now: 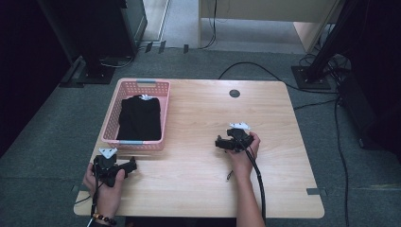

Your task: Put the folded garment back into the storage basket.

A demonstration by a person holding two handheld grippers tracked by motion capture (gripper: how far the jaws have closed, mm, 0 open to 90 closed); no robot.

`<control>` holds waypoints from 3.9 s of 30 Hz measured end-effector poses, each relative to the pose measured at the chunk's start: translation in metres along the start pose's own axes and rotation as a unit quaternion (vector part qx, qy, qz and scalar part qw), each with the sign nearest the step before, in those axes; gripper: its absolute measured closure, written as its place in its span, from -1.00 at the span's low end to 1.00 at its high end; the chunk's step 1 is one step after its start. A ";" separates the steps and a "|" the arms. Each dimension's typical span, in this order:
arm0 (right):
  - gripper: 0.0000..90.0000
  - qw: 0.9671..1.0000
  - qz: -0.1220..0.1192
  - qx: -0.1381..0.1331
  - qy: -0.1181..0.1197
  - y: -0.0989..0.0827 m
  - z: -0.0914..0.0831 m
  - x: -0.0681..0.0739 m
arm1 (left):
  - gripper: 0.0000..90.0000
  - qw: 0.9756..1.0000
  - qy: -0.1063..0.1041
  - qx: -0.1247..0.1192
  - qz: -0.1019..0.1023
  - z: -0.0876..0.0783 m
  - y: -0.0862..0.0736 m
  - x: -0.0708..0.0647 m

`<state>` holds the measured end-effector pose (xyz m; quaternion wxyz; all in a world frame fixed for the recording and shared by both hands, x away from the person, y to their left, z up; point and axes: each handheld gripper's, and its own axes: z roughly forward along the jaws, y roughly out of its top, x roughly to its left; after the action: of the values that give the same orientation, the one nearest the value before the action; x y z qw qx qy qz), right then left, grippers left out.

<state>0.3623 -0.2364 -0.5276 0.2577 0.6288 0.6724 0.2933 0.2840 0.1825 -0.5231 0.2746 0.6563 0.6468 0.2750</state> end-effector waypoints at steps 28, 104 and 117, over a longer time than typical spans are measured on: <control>-1.00 1.000 0.012 0.000 -0.011 -0.006 -0.007 -0.017 | -1.00 1.000 0.000 0.000 0.000 0.000 0.000 0.000; -1.00 0.998 0.040 -0.001 -0.039 -0.030 -0.032 -0.074 | -1.00 1.000 0.000 0.000 0.000 0.000 0.000 0.000; -1.00 0.998 0.046 0.000 -0.045 -0.035 -0.037 -0.084 | -1.00 1.000 0.000 0.000 0.000 0.000 0.000 0.000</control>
<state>0.3176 -0.3245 -0.5288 0.2745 0.6715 0.6304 0.2763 0.2840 0.1825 -0.5231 0.2745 0.6563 0.6466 0.2752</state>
